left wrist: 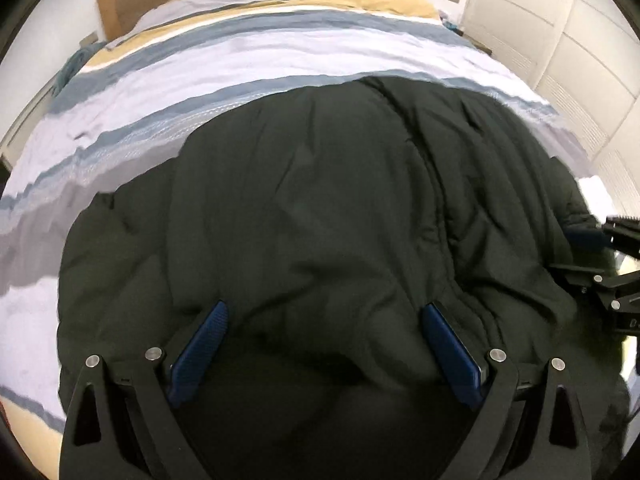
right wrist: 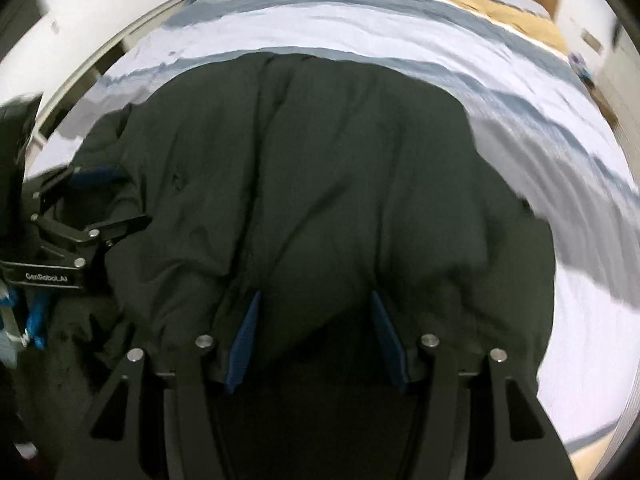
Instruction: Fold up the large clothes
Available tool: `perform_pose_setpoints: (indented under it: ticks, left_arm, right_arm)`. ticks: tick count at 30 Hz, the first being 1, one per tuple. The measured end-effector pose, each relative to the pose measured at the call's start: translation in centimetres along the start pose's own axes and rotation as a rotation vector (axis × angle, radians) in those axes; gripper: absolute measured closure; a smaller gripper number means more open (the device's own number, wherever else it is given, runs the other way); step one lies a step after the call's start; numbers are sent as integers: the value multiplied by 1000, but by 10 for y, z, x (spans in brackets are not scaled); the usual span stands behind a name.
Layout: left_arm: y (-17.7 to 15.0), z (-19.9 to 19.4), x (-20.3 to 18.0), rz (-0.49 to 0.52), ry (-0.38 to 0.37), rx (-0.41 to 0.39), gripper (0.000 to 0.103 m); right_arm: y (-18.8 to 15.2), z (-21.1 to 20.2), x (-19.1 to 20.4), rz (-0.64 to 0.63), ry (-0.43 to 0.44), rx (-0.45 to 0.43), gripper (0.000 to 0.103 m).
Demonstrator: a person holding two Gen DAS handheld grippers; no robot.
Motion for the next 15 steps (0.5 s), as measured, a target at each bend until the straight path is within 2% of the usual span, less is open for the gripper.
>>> perform_pose_setpoints:
  ticks: [9, 13, 15]
  left_arm:
    - [-38, -57, 9, -44, -11, -18, 7]
    - [-62, -85, 25, -61, 5, -31, 3]
    - [-72, -95, 33, -76, 14, -32, 2]
  right_arm:
    - [-43, -55, 11, 17, -5, -42, 49]
    - [-71, -84, 5, 49, -2, -61, 49]
    - [-80, -91, 2, 65, -2, -61, 44]
Point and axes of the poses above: each gripper's, at about its wrist camera, not at the fingertips, and z roughly the way its jaws point, x to its left, y to its top, the point moved 9 cm from there along z, roughly the way its jaws point, and after that the axes turned 14 degrees about x, right-handed, at the moved point
